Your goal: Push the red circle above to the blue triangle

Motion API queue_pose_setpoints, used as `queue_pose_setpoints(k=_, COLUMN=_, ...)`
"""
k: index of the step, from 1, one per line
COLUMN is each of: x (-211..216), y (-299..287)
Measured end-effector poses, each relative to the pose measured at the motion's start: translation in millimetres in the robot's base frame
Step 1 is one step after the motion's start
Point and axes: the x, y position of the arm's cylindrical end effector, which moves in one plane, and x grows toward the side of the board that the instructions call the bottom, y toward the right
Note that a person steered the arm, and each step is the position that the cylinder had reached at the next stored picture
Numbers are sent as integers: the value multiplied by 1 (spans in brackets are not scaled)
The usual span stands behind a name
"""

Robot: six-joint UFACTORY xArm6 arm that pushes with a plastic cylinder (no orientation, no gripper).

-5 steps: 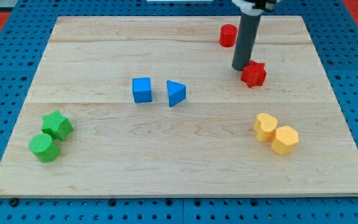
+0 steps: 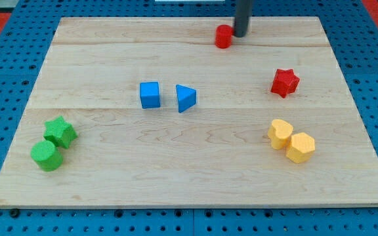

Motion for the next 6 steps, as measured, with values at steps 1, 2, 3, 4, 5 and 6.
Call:
queue_pose_setpoints(k=1, x=-1, y=-19)
queue_pose_setpoints(k=2, x=-3, y=-47)
queue_pose_setpoints(k=3, x=-3, y=-71)
queue_pose_setpoints(k=4, x=13, y=-83)
queue_pose_setpoints(k=5, x=42, y=-111)
queue_pose_setpoints(k=6, x=60, y=-70)
